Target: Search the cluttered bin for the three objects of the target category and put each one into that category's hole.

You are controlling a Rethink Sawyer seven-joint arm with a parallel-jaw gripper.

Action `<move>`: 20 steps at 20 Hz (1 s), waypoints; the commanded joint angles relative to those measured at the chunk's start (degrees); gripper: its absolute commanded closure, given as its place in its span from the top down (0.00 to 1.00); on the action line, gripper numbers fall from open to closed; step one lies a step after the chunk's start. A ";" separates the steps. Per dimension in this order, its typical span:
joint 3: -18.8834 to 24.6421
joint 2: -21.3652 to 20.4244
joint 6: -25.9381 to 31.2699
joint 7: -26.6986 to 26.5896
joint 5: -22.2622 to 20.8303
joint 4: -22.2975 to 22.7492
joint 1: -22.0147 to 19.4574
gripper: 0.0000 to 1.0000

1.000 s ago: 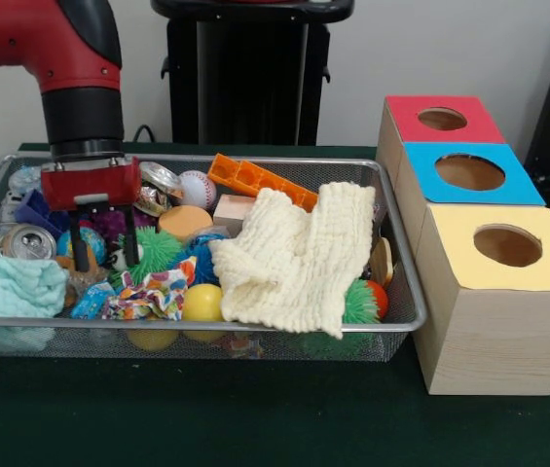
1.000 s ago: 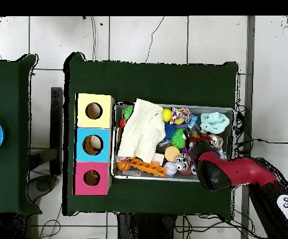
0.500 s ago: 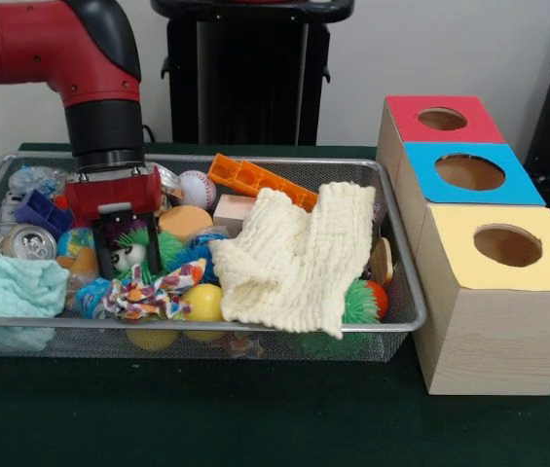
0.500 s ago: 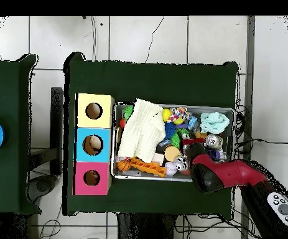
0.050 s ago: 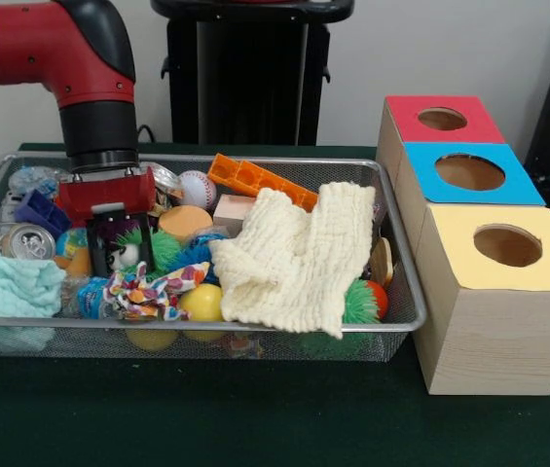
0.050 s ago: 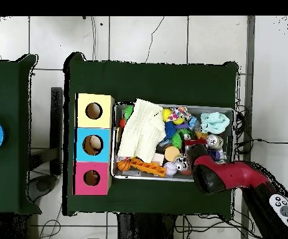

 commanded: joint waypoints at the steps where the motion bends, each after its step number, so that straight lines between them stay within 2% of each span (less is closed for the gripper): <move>1: 0.53 -0.03 4.11 -1.55 -4.84 -3.03 -2.54 1.00; 9: 3.08 -0.94 6.74 -3.12 -3.77 -1.42 -4.78 1.00; 15: 2.29 -2.05 6.46 -2.25 -3.13 -0.56 -4.04 1.00; 20: 0.24 -1.11 4.32 -0.91 -3.87 -1.83 -2.50 1.00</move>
